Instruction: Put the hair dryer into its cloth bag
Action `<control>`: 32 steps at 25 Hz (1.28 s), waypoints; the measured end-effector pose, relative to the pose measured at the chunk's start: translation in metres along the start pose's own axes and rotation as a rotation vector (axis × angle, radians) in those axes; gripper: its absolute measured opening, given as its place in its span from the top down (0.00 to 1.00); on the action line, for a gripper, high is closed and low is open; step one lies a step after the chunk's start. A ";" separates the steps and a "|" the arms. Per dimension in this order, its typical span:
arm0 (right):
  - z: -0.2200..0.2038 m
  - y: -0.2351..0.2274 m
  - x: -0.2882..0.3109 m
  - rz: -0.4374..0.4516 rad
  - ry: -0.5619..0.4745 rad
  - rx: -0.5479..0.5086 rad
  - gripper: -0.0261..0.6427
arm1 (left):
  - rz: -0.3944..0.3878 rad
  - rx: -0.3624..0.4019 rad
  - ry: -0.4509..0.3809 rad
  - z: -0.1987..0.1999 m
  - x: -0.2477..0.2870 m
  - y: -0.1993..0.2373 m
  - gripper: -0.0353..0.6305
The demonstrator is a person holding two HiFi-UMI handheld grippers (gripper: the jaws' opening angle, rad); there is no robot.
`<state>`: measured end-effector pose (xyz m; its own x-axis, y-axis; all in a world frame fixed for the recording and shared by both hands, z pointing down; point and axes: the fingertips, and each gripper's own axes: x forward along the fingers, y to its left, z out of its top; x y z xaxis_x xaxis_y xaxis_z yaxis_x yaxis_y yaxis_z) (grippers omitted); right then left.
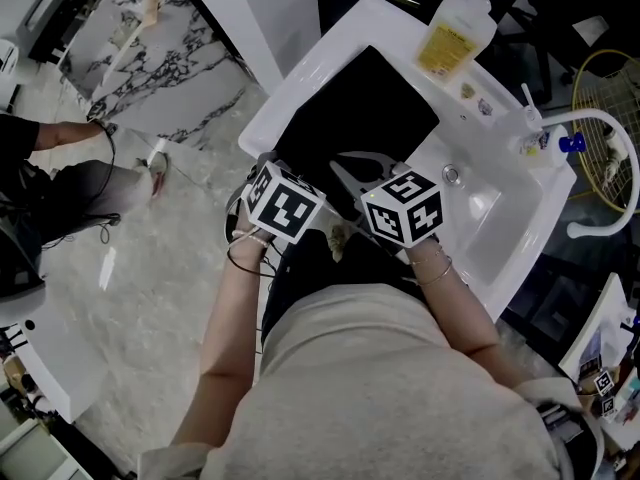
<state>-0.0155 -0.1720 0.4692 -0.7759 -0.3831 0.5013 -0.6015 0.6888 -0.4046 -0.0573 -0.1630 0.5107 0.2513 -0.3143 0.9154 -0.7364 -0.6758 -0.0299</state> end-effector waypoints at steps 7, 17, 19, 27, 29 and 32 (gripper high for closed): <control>-0.002 -0.002 -0.001 0.001 0.001 -0.001 0.95 | 0.020 0.042 -0.034 0.004 0.004 -0.001 0.59; -0.002 -0.004 -0.002 0.002 -0.004 0.003 0.95 | 0.004 -0.002 -0.227 0.006 -0.022 -0.007 0.55; -0.002 -0.004 -0.002 0.001 -0.004 0.003 0.95 | 0.015 -0.015 -0.231 -0.002 -0.027 -0.006 0.54; 0.003 -0.004 0.001 -0.007 -0.011 0.016 0.95 | -0.038 -0.140 -0.212 -0.041 -0.040 -0.004 0.54; 0.006 -0.005 0.000 -0.011 -0.023 0.024 0.95 | -0.083 -0.184 -0.224 -0.046 -0.040 -0.009 0.54; 0.009 -0.004 0.001 -0.010 -0.041 0.032 0.95 | -0.106 -0.228 -0.228 -0.051 -0.034 -0.014 0.54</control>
<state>-0.0156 -0.1805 0.4641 -0.7768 -0.4148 0.4739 -0.6141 0.6654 -0.4243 -0.0875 -0.1093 0.5004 0.4494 -0.4087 0.7943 -0.8134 -0.5547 0.1749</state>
